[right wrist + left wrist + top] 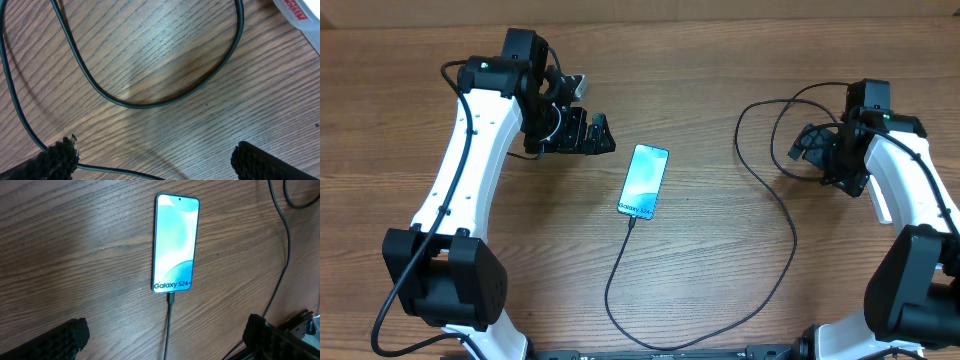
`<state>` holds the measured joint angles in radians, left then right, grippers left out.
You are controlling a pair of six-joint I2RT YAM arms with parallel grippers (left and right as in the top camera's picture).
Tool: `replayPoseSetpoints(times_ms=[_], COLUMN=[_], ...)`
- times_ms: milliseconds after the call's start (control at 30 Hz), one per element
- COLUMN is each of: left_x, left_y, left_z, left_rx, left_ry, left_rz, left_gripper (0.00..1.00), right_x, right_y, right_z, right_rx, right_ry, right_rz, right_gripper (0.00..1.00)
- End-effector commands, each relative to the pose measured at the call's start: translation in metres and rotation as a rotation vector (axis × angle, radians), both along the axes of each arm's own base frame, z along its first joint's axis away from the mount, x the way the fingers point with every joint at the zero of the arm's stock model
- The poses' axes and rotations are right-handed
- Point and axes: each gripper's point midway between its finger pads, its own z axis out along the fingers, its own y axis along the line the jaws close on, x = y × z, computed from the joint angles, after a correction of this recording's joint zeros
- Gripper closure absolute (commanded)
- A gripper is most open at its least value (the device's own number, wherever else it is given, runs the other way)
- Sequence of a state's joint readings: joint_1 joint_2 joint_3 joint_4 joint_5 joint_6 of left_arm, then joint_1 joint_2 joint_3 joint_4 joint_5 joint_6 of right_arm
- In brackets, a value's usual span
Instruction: Plug charger to phone and switch on socket
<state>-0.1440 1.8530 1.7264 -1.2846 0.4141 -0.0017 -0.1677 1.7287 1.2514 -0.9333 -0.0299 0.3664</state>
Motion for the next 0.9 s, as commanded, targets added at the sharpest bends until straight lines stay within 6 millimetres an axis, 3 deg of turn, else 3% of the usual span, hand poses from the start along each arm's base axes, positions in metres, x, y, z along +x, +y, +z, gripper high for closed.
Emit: replayPoseSetpoints(times_ms=[0, 533, 733, 867], left_x=[0.001, 0.0, -0.004, -0.019], left_y=[0.0, -0.002, -0.006, -0.024], left_z=[0.01, 0.009, 0.023, 0.052], left_rx=[-0.002, 0.001, -0.005, -0.022], left_ry=[-0.029, -0.027, -0.067, -0.148], left_rz=[0.005, -0.002, -0.014, -0.067], left_gripper=[0.0, 0.0, 0.0, 0.0], right_x=[0.002, 0.002, 0.002, 0.002], right_y=[0.002, 0.002, 0.002, 0.002], right_z=[0.007, 0.007, 0.007, 0.007], right_rx=[0.003, 0.004, 0.003, 0.004], right_ry=[-0.025, -0.025, -0.025, -0.025], right_rz=[0.0, 0.0, 0.0, 0.0], right_gripper=[0.0, 0.0, 0.0, 0.0])
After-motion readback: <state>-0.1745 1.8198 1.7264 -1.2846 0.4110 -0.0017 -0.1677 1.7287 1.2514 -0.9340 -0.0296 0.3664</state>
